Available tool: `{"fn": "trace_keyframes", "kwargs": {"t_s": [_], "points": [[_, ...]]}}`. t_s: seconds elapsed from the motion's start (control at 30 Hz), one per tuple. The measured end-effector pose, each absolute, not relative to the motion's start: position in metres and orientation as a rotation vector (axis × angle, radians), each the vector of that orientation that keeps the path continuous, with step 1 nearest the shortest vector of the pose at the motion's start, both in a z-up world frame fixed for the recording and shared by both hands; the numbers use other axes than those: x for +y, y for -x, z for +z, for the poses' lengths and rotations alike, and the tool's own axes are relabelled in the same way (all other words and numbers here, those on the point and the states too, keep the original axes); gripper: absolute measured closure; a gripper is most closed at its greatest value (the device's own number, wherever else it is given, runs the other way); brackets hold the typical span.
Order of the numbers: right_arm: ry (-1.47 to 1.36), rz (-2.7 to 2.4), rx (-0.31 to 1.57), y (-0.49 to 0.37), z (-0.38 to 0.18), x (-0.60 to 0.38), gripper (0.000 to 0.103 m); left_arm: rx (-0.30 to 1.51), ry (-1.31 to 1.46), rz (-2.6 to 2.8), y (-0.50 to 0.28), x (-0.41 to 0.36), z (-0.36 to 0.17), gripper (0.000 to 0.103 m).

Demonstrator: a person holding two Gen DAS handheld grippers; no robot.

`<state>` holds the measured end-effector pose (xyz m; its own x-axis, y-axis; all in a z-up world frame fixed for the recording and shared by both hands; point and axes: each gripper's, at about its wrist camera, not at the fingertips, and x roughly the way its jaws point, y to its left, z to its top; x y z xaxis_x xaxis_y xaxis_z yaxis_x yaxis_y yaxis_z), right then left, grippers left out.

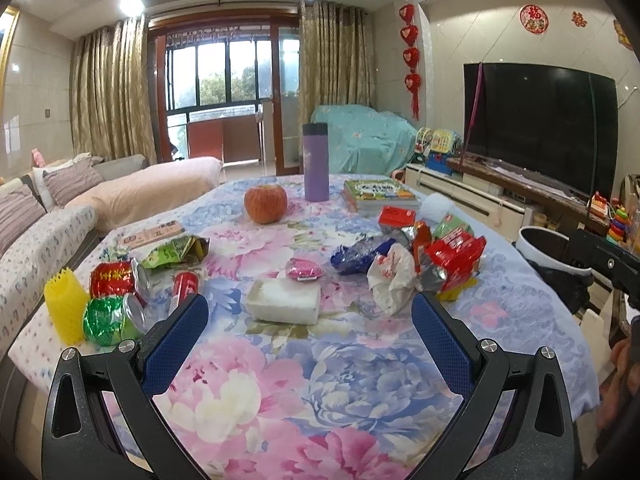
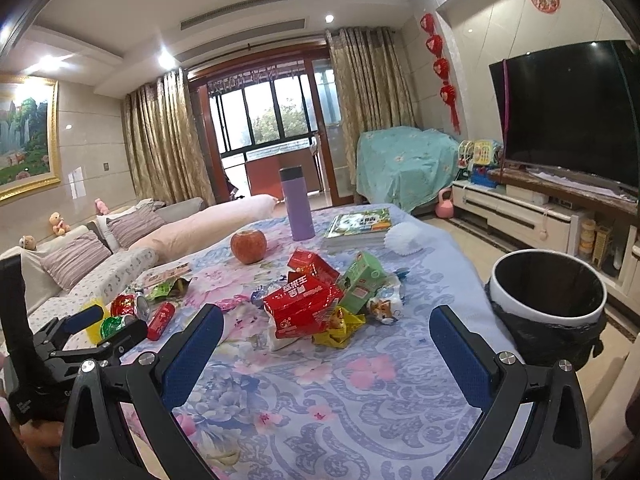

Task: Collect trash
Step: 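Move both tools toward the trash on the floral tablecloth, then grasp the red snack bag with the right tool while the left tool grasps the white foam block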

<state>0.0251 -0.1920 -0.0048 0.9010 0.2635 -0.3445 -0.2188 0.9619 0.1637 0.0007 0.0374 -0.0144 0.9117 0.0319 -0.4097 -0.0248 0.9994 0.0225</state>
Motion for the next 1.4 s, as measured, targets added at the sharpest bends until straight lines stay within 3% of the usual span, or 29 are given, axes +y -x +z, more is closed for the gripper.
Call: {"fn": "trace_keyframes", "kwargs": {"t_s": [0.47, 0.77, 0.87, 0.93, 1.0, 1.07, 1.2, 1.37, 1.4], "points": [[-0.154, 0.322, 0.525, -0.081, -0.037, -0.177, 0.000, 0.566, 0.001, 0.037, -0.059, 0.055, -0.048, 0.000], [-0.155, 0.361, 0.570, -0.118, -0.043, -0.164, 0.006, 0.638, 0.006, 0.036, -0.105, 0.062, -0.064, 0.000], [-0.146, 0.391, 0.590, -0.128, -0.047, -0.159, 0.018, 0.667, 0.009, 0.028, -0.119, 0.064, -0.070, 0.000], [-0.147, 0.404, 0.609, -0.132, -0.051, -0.158, 0.036, 0.686, 0.004, 0.024, -0.128, 0.063, -0.074, 0.002], [-0.159, 0.416, 0.634, -0.135, -0.055, -0.160, 0.049, 0.714, -0.008, 0.018, -0.136, 0.061, -0.080, 0.009], [-0.166, 0.420, 0.638, -0.134, -0.057, -0.162, 0.049, 0.744, -0.016, 0.013, -0.141, 0.059, -0.086, 0.026], [-0.156, 0.434, 0.622, -0.129, -0.054, -0.166, 0.051, 0.744, -0.026, 0.021, -0.138, 0.060, -0.087, 0.043], [-0.179, 0.446, 0.604, -0.119, -0.048, -0.174, 0.051, 0.728, -0.008, -0.023, -0.122, 0.056, -0.077, 0.080], [-0.188, 0.446, 0.603, -0.117, -0.048, -0.178, 0.052, 0.724, -0.011, -0.032, -0.116, 0.053, -0.075, 0.084]]}}
